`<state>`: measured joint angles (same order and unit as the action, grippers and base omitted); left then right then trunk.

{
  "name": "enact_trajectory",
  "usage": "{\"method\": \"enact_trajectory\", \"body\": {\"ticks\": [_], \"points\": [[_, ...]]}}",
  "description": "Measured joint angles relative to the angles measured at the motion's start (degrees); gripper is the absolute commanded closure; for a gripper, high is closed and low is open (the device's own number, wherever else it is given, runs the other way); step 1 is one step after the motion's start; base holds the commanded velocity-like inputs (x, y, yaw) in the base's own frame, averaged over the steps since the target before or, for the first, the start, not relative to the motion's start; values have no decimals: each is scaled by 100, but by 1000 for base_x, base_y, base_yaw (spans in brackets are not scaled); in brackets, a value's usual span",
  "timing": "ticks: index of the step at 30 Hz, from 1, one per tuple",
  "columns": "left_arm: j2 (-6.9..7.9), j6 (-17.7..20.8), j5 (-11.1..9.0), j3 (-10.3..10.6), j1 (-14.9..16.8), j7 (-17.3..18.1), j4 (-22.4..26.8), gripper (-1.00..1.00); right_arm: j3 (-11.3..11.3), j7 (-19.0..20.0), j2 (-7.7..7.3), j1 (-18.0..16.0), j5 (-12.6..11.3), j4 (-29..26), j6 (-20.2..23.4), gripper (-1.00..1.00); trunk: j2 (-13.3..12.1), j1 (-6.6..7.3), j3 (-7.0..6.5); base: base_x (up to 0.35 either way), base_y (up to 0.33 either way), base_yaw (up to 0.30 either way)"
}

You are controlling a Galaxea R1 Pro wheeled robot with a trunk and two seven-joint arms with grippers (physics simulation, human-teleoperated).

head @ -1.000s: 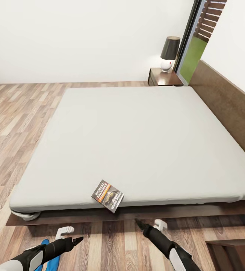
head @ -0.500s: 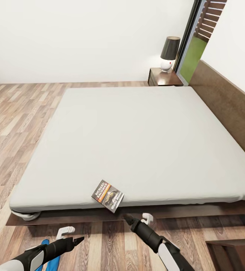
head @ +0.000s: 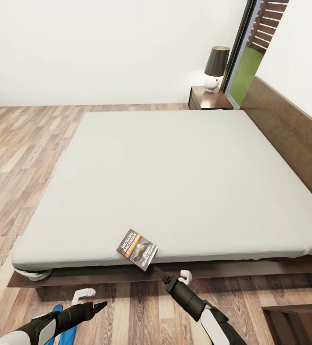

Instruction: In the bedroom, move the book from the bed onto either nightstand, and place the two sandals side by side next to the bed.

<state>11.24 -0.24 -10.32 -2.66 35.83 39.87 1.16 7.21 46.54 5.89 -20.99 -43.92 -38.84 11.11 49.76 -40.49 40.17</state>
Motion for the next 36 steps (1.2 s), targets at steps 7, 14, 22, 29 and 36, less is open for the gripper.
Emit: {"method": "enact_trajectory", "body": {"ticks": [7,14,22,29,36], "points": [[0,5,0,0,0,8,-1,-100,93,111,1,0,-692,3,3,-100,0,0,0,0,0,0],[0,8,-1,0,0,9,-3,-100,164,176,1,0,-1131,12,4,-100,0,0,0,0,0,0],[0,8,-5,0,0,9,-5,-100,181,187,1,0,-1162,21,4,-100,0,0,0,0,0,0],[-8,8,-8,0,0,9,-5,-100,543,134,2,1,-1163,80,4,-100,0,0,0,0,0,0],[-60,8,-8,0,0,9,-5,-100,784,120,1,-2,-1164,86,4,-100,0,0,0,0,0,0]]}}
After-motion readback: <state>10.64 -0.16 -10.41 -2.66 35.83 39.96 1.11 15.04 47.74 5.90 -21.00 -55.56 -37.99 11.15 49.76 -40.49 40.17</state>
